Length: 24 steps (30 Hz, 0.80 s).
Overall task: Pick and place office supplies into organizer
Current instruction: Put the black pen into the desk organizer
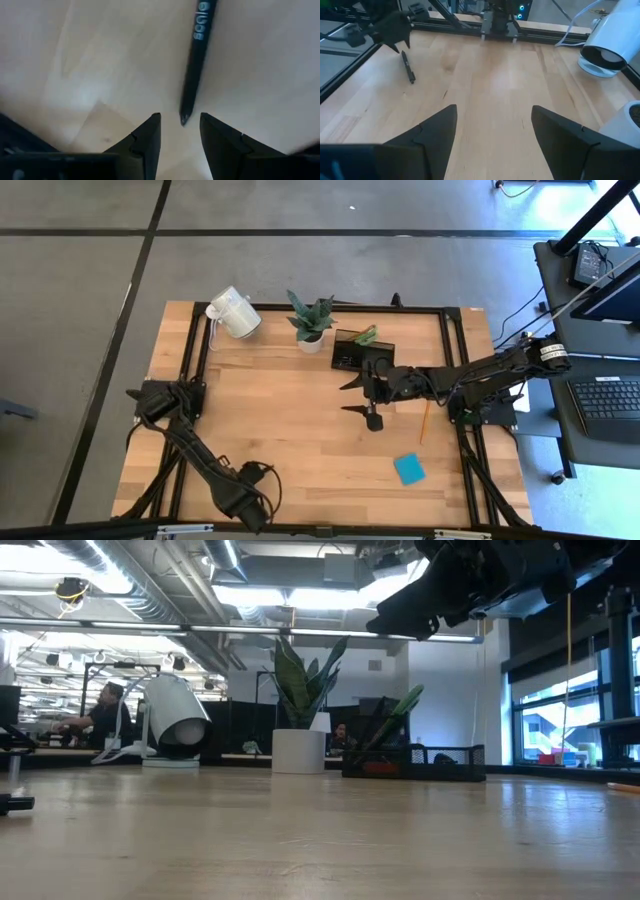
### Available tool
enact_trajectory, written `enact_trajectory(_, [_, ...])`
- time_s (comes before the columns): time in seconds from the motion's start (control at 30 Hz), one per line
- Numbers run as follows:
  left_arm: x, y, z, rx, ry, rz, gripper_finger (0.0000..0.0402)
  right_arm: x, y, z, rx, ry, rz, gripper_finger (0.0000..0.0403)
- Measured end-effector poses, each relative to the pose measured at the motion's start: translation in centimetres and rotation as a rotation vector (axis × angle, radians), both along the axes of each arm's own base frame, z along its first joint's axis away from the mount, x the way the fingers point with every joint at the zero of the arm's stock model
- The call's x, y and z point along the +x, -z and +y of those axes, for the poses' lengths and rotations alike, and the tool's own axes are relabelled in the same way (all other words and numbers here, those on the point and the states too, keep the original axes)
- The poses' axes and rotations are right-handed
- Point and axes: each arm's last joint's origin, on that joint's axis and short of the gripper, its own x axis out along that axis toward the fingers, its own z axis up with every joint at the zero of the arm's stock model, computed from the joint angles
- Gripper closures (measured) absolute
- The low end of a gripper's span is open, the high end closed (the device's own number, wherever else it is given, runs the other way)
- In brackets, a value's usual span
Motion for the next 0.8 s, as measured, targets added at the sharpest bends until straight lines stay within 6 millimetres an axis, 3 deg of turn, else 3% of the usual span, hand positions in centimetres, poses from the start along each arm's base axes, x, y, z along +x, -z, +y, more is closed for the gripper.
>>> enact_trajectory(0.27, [-0.1, 2.1, 1.0, -0.074, 0.006, 0.010, 0.0293, 0.0, 0.0, 0.0, 0.007, 0.003, 0.001, 0.0143])
enact_trajectory(0.57, [1.0, 2.9, 2.7, -0.151, 0.081, 0.048, 0.0385, 0.0, 0.0, 0.0, 0.000, 0.000, 0.005, 0.0143])
enact_trajectory(0.8, [2.9, 3.1, 5.0, -0.192, 0.186, 0.048, 0.0385, -0.4, 0.8, 0.1, 0.098, 0.022, 0.100, 0.0143])
